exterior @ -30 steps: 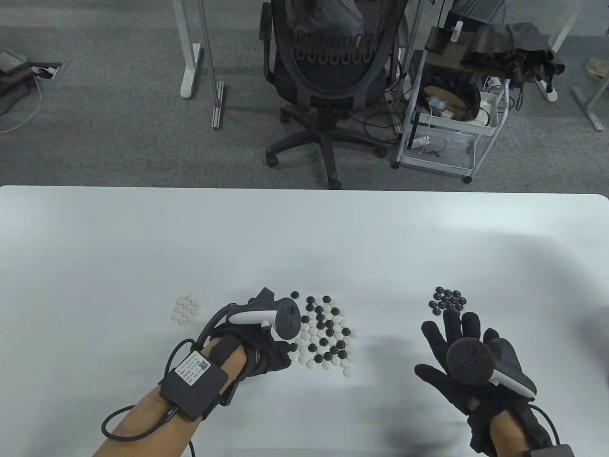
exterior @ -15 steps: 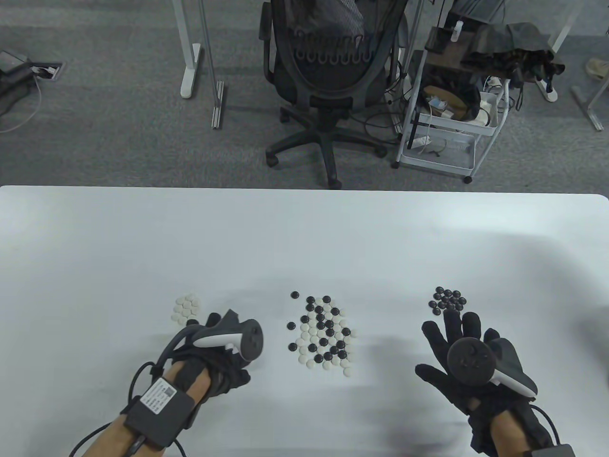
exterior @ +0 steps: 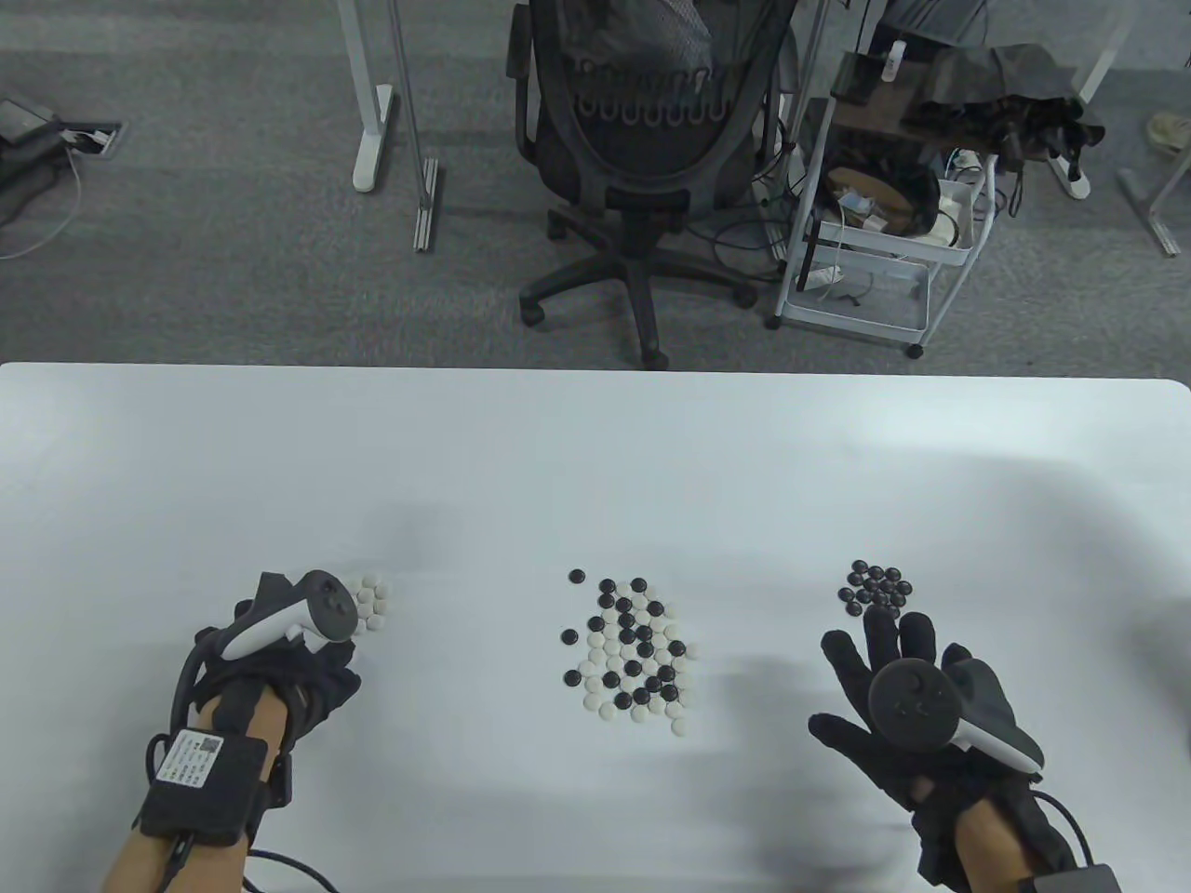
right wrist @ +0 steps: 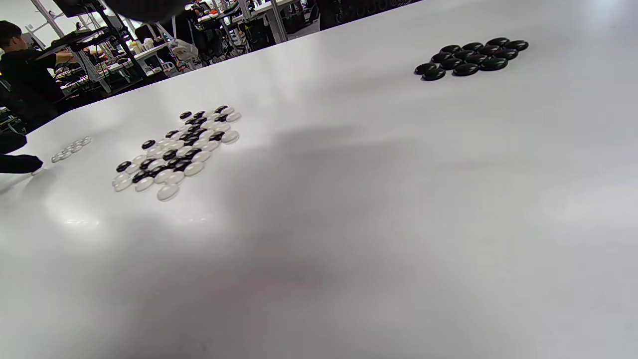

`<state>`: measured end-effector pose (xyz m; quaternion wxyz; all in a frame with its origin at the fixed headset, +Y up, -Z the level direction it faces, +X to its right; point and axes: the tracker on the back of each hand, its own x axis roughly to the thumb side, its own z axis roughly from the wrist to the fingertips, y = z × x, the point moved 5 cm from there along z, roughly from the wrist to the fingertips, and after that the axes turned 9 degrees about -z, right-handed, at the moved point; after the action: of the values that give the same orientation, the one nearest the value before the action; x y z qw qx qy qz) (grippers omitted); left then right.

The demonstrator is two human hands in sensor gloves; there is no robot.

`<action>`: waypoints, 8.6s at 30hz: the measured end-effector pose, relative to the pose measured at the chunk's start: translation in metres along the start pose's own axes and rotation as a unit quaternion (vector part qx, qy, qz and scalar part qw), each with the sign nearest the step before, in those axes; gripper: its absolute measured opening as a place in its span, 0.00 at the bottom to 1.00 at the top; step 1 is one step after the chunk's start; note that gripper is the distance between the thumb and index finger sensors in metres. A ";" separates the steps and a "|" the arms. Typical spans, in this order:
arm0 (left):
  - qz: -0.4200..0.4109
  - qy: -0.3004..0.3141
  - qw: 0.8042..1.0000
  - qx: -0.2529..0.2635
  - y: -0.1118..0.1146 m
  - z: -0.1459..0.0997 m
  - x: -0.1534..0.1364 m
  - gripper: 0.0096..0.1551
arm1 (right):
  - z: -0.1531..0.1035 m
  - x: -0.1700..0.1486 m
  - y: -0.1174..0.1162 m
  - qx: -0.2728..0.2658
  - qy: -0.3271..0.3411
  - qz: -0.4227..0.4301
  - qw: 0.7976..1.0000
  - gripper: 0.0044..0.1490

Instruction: Go stone sorting task

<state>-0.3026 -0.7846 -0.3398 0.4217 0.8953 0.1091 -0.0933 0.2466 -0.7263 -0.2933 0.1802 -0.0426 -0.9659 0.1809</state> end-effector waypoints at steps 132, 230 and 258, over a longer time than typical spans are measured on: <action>0.120 0.077 0.989 -0.031 0.034 -0.021 0.069 0.34 | -0.002 -0.002 0.002 -0.006 0.004 0.003 1.000 0.55; 0.023 0.130 0.991 0.018 -0.041 -0.008 0.130 0.40 | -0.003 -0.002 0.002 0.005 -0.005 0.004 1.000 0.55; 0.191 0.228 0.954 -0.046 0.040 0.000 0.226 0.38 | -0.004 -0.002 0.002 0.005 -0.003 0.006 1.000 0.55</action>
<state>-0.0750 -0.7830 -0.3688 0.4364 0.8765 0.0336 0.2002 0.2498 -0.7240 -0.2913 0.1764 -0.0469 -0.9654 0.1865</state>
